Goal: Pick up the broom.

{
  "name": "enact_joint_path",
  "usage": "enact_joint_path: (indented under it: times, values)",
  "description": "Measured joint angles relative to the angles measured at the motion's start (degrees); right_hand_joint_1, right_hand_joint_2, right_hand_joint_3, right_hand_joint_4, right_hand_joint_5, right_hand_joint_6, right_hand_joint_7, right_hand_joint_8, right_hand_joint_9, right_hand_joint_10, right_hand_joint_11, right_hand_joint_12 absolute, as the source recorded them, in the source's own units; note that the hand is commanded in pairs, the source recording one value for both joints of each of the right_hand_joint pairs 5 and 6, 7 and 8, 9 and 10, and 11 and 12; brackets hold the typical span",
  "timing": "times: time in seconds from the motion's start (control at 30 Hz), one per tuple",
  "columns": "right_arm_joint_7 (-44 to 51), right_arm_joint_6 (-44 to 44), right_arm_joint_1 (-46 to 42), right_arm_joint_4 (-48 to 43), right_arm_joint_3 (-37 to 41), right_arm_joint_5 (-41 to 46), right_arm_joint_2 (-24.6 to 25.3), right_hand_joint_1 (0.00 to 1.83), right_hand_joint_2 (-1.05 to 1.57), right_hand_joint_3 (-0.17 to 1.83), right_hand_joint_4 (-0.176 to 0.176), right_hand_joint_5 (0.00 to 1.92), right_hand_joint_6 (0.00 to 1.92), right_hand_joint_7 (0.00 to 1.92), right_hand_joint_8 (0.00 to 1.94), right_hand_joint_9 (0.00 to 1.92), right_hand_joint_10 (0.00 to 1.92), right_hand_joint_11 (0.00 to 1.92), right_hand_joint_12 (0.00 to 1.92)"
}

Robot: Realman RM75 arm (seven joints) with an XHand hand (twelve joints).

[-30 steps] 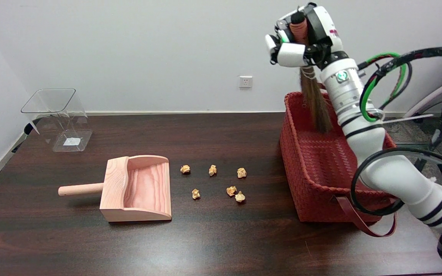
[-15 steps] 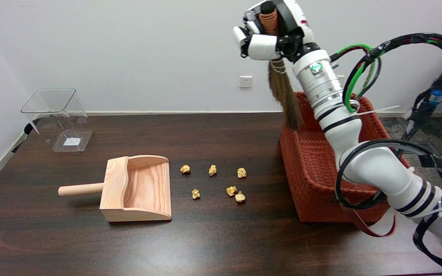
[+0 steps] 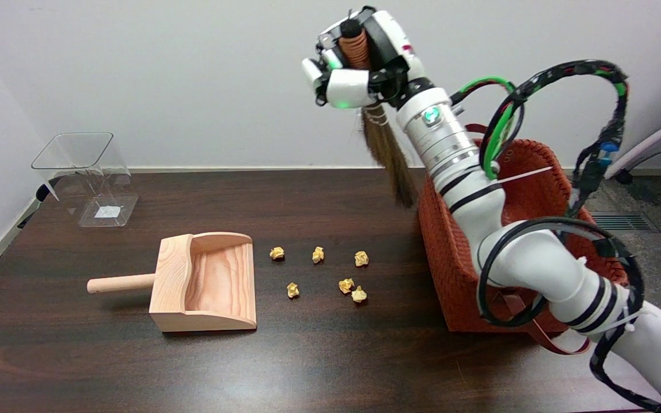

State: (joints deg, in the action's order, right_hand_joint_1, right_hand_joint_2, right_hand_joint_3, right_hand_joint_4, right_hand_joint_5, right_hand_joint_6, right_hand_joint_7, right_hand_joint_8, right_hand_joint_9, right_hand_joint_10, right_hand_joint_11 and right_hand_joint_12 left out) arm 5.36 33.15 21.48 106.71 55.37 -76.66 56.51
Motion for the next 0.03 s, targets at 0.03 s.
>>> enact_joint_path:
  times: [0.03]
  values:
    - [0.3,0.0,0.0,-0.1,-0.4,0.1,0.5,1.40,0.85,0.94,0.000,1.92,1.92,1.92,1.92,1.92,1.92,1.92,1.92]
